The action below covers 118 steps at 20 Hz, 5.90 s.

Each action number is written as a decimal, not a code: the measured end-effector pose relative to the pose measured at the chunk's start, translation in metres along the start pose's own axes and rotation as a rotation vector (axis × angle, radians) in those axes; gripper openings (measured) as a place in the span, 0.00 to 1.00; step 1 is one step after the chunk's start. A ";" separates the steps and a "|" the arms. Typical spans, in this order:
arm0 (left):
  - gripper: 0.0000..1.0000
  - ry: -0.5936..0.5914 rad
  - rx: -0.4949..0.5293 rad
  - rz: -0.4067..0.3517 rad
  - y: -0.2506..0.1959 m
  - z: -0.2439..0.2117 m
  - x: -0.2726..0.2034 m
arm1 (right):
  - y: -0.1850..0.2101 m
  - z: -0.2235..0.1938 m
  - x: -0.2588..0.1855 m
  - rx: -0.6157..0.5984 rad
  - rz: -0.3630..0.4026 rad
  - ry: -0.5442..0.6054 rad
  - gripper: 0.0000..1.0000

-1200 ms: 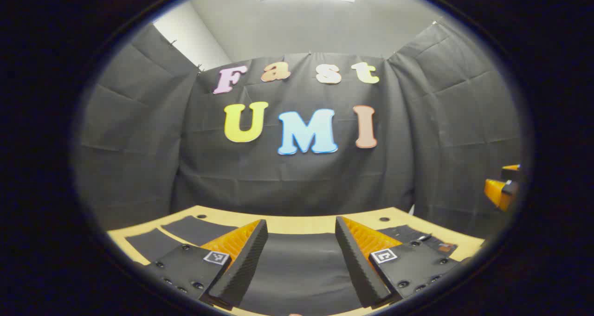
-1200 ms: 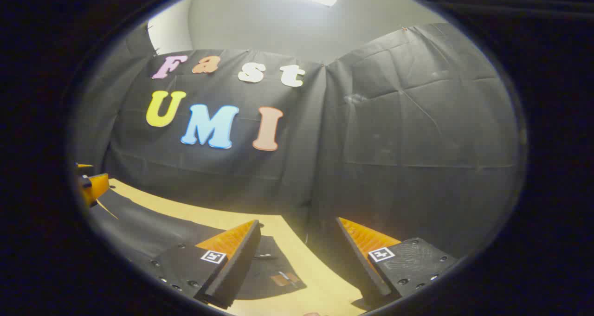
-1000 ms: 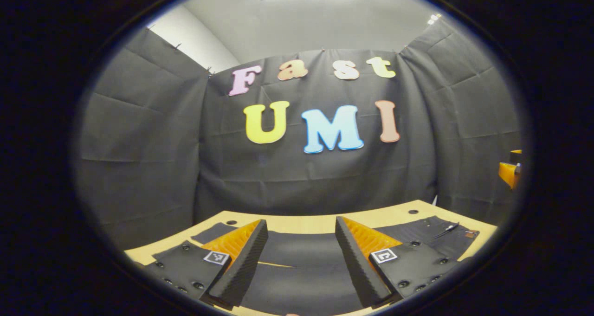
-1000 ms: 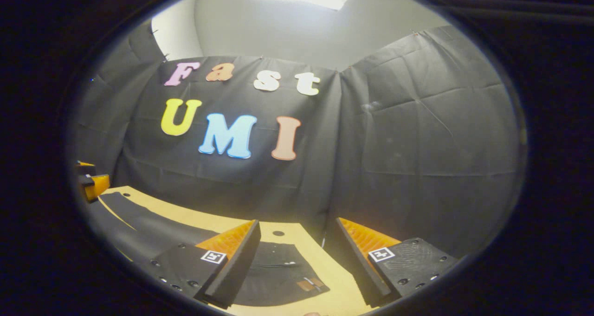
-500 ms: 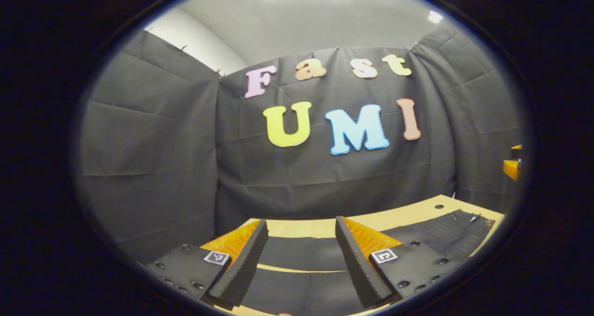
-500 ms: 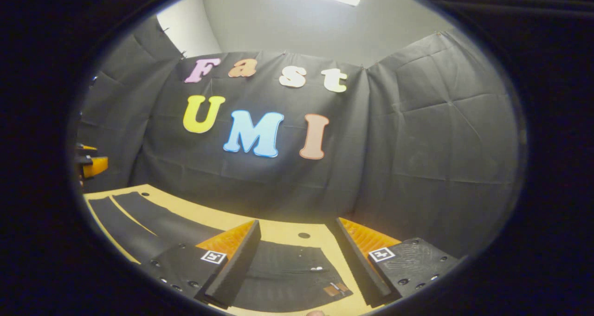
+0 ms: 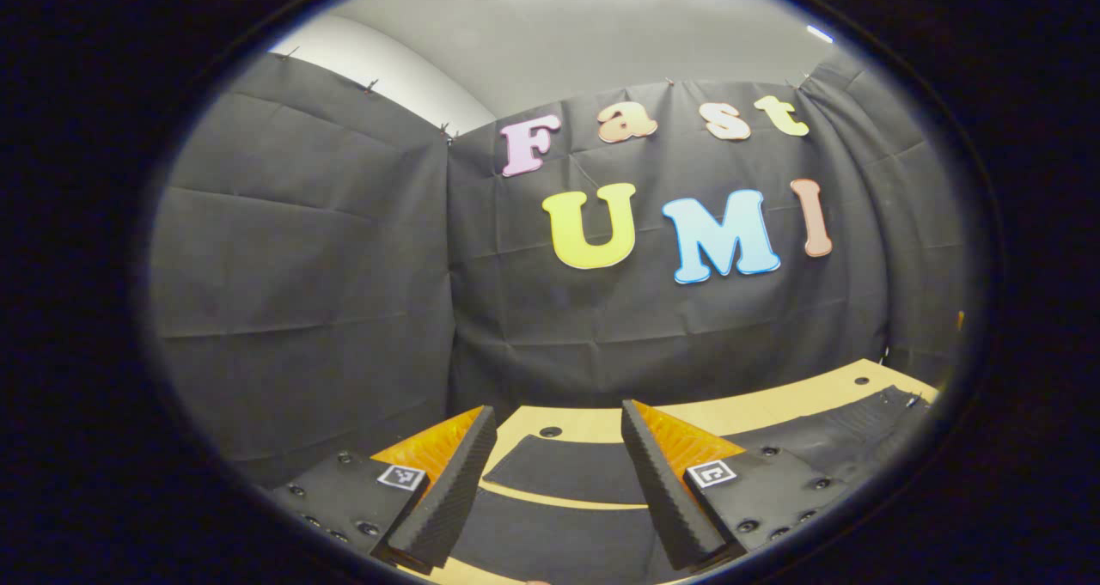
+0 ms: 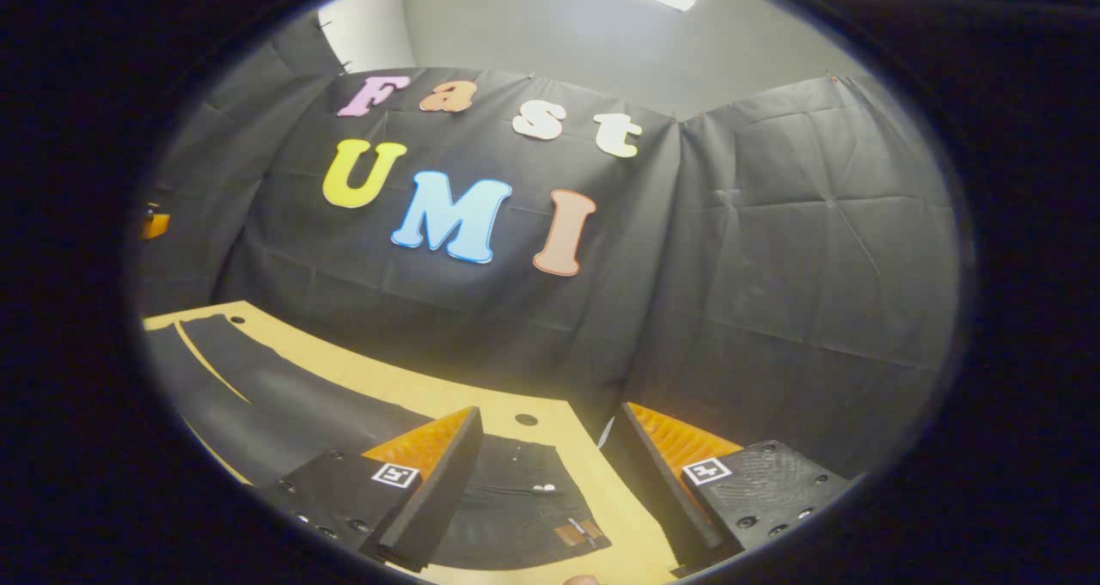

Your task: Grasp the waist and the cuffs of the jeans and fold them to make the two legs overlap; first hold the waist and fold one-third of the jeans toward the cuffs, then hold the cuffs and fold the remaining one-third in the same direction to finish folding.

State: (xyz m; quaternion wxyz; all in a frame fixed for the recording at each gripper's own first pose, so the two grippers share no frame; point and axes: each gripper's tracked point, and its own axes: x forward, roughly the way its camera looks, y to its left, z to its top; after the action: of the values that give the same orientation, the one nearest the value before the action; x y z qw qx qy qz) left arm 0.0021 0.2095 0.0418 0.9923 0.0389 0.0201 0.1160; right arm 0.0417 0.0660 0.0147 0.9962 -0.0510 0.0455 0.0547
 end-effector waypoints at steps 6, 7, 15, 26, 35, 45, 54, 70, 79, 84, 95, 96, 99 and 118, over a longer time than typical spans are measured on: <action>0.94 0.087 -0.085 0.010 0.045 -0.025 0.032 | -0.013 -0.025 0.006 0.127 -0.083 0.127 0.95; 0.94 0.120 -0.113 0.017 0.050 -0.036 0.029 | -0.019 -0.030 0.007 0.136 -0.109 0.155 0.95; 0.95 0.448 -0.521 0.148 0.103 -0.146 0.030 | -0.025 -0.100 0.010 0.304 -0.152 0.460 0.94; 0.94 0.695 -0.956 0.432 0.170 -0.257 -0.019 | 0.009 -0.192 -0.012 0.801 -0.087 0.792 0.95; 0.95 0.746 -1.209 0.545 0.187 -0.314 -0.032 | 0.009 -0.245 -0.013 0.954 -0.136 0.924 0.95; 0.89 0.687 -1.278 0.433 0.169 -0.308 0.002 | 0.006 -0.263 0.002 1.070 -0.171 0.931 0.96; 0.74 0.680 -1.342 0.394 0.149 -0.315 0.022 | 0.034 -0.273 0.023 0.706 -0.164 1.004 0.70; 0.08 0.847 -1.290 0.512 0.147 -0.323 0.012 | 0.040 -0.262 0.028 1.039 0.092 1.086 0.04; 0.08 0.807 -1.493 0.477 0.144 -0.260 0.017 | 0.034 -0.180 0.042 1.181 0.323 1.116 0.04; 0.09 0.831 -1.611 0.479 0.141 -0.217 0.030 | 0.024 -0.129 0.072 1.247 0.453 1.157 0.04; 0.08 0.856 -1.672 0.547 0.112 -0.184 0.185 | 0.041 -0.067 0.221 1.425 0.476 1.330 0.04; 0.08 0.863 -1.656 0.543 0.108 -0.190 0.203 | 0.040 -0.070 0.232 1.454 0.448 1.330 0.03; 0.08 0.889 -1.597 0.526 0.101 -0.215 0.248 | 0.043 -0.094 0.271 1.488 0.381 1.309 0.03; 0.48 0.920 -1.120 0.296 0.051 -0.257 0.317 | 0.039 -0.170 0.322 1.277 0.210 0.962 0.34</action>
State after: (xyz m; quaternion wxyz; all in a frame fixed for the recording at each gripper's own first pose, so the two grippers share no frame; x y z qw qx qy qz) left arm 0.2861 0.3506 -0.2200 0.7286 -0.5237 0.3664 0.2462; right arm 0.3417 0.1198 -0.1883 0.6939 0.5147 0.4966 0.0833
